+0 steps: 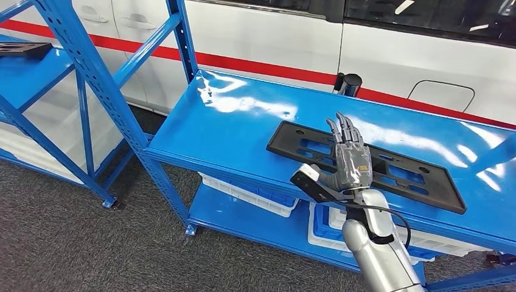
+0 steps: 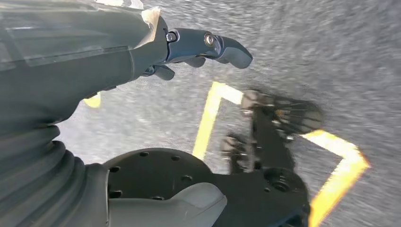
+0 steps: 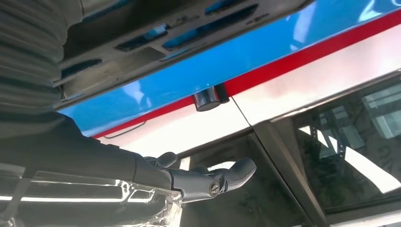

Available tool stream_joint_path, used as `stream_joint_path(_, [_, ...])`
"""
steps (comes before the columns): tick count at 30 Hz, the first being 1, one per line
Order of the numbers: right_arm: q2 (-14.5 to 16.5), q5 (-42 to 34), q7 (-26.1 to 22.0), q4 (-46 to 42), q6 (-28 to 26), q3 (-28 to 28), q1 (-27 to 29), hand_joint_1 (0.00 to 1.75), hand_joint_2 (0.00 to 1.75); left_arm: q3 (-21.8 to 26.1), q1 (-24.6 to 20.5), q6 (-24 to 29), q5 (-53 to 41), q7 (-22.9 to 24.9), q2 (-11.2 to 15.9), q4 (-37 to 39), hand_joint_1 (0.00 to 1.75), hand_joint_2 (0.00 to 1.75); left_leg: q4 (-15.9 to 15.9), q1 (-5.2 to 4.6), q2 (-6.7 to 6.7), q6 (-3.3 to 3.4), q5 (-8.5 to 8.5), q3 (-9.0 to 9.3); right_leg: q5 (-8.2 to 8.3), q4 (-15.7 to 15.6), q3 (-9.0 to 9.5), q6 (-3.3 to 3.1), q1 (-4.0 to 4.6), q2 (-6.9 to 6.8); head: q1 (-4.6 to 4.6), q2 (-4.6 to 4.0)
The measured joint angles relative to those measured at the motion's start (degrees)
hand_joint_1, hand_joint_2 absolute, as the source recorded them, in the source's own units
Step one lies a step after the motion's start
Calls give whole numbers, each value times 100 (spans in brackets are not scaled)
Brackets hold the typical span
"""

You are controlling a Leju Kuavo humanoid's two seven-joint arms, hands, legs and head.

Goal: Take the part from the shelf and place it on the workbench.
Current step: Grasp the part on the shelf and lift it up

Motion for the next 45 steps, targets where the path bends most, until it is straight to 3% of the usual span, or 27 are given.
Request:
stream_joint_path(5, [3,-69,3,267,-94,-15,-85,0,175,-28,-231,169,-72,364,20,-64,0,175,1,-2,0,0,0,0,1,0,15,1,0,0,0,0])
stream_joint_path(30, [-121,-117,5,561,-164,-90,102,0,175,-28,-294,195,-187,415,62,-126,0,175,1,-1,2,0,0,-6,0,0,2,1,1,1,0,0])
stream_joint_path(45, [-151,586,493,1808,-460,-110,-756,0,175,239,-218,456,-268,-209,49,-126,0,175,2,-1,1,3,3,-4,2,1,47,3,1,1,-1,0])
